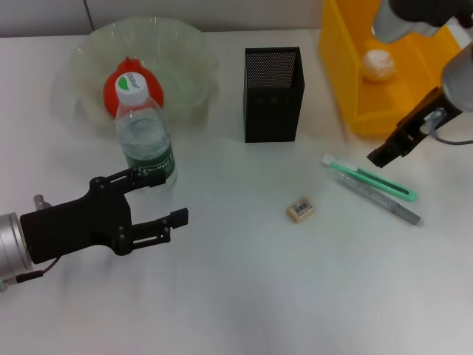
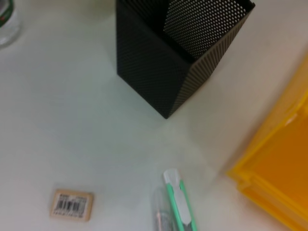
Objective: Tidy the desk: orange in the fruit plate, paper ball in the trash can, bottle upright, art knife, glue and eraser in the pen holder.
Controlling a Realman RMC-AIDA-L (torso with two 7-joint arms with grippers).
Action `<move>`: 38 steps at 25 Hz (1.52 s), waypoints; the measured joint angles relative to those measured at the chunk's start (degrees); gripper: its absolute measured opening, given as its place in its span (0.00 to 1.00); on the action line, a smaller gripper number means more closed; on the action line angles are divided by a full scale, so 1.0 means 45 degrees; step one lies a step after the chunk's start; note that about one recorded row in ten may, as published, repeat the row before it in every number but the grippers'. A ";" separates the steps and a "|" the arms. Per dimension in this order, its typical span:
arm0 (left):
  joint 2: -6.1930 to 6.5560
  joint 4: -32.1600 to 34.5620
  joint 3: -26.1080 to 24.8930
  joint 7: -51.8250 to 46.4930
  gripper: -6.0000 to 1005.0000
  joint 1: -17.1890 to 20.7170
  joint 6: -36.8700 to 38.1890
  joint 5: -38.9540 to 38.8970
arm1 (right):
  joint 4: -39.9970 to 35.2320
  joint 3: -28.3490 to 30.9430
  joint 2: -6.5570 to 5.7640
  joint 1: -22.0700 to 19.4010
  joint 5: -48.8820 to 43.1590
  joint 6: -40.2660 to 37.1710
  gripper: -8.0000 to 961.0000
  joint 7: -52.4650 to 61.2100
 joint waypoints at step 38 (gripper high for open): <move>-0.0137 0.0001 0.0070 -0.0722 0.80 -0.0333 -0.0938 -0.0001 | 0.3976 -0.1035 0.0038 0.0590 0.0281 0.2823 0.50 -0.1368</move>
